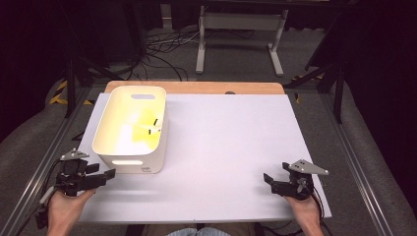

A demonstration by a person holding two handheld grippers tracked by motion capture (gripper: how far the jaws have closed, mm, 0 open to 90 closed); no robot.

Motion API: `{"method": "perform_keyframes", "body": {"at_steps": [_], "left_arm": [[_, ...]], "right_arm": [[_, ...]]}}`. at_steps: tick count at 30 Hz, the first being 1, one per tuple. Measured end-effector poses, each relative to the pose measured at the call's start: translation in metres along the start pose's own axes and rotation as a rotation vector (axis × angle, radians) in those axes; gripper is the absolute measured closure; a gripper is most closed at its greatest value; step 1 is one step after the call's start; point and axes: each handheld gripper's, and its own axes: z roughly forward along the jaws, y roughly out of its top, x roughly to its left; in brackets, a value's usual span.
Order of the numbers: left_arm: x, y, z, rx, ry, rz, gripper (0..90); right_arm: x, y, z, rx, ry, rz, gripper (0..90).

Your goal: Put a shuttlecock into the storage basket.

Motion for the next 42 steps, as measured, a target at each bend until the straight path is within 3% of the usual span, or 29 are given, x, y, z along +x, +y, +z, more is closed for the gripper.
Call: {"method": "perform_keyframes", "body": {"at_steps": [11, 32, 42], "left_arm": [[-0.009, -0.005, 0.007, -0.003, -0.01, 0.02, 32.8], [-0.016, -0.015, 0.017, -0.021, -0.01, 0.021, 32.8], [-0.023, -0.023, 0.024, -0.036, -0.059, 0.036, 33.4]], "right_arm": [[0.0, 0.0, 0.0, 0.0, 0.0, 0.0, 13.5], [0.0, 0.0, 0.0, 0.0, 0.0, -0.001, 13.5], [0.0, 0.0, 0.0, 0.0, 0.0, -0.001, 13.5]]}}
